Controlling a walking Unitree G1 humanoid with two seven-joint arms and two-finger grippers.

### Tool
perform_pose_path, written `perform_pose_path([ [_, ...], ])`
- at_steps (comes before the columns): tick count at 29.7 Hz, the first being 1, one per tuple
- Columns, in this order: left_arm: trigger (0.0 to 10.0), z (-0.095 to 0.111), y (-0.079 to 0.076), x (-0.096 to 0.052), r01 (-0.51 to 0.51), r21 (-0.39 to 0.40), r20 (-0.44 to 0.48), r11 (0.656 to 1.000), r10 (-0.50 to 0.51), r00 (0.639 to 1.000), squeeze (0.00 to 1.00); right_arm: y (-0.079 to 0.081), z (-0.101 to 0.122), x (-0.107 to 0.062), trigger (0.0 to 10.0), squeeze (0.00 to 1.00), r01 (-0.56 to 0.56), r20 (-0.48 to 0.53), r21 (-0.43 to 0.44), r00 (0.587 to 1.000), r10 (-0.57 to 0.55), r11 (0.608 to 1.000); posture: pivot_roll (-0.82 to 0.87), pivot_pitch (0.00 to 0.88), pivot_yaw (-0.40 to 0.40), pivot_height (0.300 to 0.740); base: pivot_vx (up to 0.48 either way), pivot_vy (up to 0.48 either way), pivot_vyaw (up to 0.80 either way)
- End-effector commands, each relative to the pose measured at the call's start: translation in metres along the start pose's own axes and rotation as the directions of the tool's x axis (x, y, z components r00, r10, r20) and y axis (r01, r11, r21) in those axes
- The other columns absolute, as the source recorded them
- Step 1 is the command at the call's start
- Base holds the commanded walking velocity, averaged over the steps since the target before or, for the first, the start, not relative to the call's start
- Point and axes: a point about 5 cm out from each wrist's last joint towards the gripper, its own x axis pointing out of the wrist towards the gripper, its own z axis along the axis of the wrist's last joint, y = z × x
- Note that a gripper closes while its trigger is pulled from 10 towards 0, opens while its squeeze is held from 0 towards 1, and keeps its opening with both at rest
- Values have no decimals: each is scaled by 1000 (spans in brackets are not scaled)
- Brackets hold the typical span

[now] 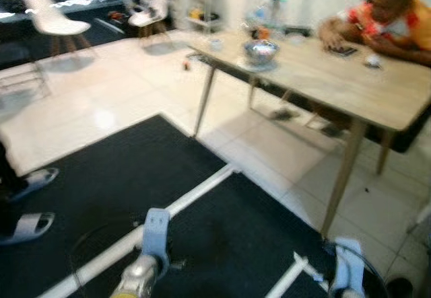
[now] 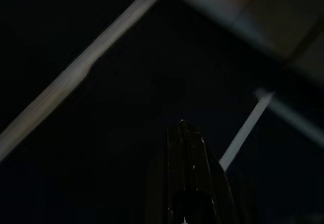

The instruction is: Restocking fridge

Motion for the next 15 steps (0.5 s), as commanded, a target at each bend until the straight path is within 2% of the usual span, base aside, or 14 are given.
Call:
perform_pose_path([
  [1,10000,-10,8,-5,-21,1,-34,1000,22,999,0,8,4,1,10000,0,-19,17,14,1000,18,1000,-59,5,33,740,356,0,0],
  [15,10000,-10,8,-5,-22,-1,-34,1000,22,999,0,10,5,2,10000,0,-30,18,0,999,30,1000,-56,5,29,740,351,0,0],
])
